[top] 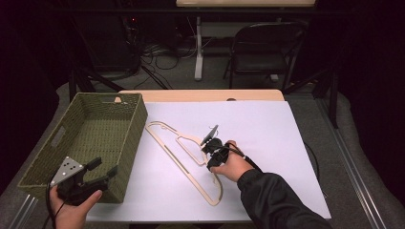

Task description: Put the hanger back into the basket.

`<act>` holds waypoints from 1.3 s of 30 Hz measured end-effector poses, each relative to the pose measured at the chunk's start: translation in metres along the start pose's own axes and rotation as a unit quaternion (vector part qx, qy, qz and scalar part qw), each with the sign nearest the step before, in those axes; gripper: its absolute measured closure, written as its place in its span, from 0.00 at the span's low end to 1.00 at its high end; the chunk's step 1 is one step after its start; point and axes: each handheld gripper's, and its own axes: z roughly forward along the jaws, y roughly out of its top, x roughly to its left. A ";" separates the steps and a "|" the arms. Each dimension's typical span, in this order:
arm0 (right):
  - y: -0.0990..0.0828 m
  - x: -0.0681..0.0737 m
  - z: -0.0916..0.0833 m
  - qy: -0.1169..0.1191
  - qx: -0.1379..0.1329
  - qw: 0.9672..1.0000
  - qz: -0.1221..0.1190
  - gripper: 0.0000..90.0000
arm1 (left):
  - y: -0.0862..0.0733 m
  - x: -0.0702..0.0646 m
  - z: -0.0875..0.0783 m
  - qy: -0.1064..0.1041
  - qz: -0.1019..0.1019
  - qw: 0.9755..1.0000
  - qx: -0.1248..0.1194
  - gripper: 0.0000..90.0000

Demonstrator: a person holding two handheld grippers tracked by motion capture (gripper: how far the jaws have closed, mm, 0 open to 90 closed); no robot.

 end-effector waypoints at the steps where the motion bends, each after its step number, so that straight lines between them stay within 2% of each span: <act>1: 0.000 0.001 0.002 0.001 0.000 1.000 0.002 0.70 | 0.000 0.000 0.000 0.000 0.000 1.000 0.000 0.34; 15: 0.004 0.006 0.014 0.002 0.006 1.000 -0.001 0.74 | 0.000 0.001 0.000 0.002 -0.002 1.000 -0.001 0.34; 17: 0.004 0.007 0.013 0.001 0.016 1.000 0.001 0.74 | 0.000 0.001 0.000 0.002 -0.002 1.000 0.000 0.34; 18: 0.004 0.007 0.015 0.006 0.009 1.000 0.004 0.74 | 0.000 0.001 0.000 0.001 -0.002 1.000 0.001 0.34; 25: 0.005 0.006 0.014 -0.006 0.014 1.000 0.005 0.79 | 0.000 0.001 0.000 0.002 -0.003 1.000 0.000 0.34; 29: 0.005 0.008 0.016 -0.006 0.004 1.000 0.011 0.81 | 0.000 0.000 0.001 0.002 0.000 1.000 0.000 0.35; 30: 0.006 0.008 0.015 -0.010 0.016 1.000 0.007 0.82 | 0.000 -0.001 0.001 0.002 0.002 1.000 -0.001 0.35; 31: 0.006 0.008 0.015 -0.010 0.016 1.000 0.007 0.82 | 0.000 -0.001 0.001 0.002 0.002 1.000 -0.001 0.36; 36: 0.007 0.006 0.015 -0.010 0.020 0.999 0.030 0.85 | 0.001 -0.002 0.000 0.000 0.005 1.000 -0.005 0.37; 37: 0.006 0.005 0.015 -0.010 0.019 0.999 0.041 0.86 | 0.001 -0.002 0.000 0.001 0.005 1.000 -0.006 0.37; 39: 0.005 0.003 0.014 -0.006 0.023 0.999 0.045 0.87 | 0.001 -0.002 0.000 0.002 0.004 1.000 -0.006 0.37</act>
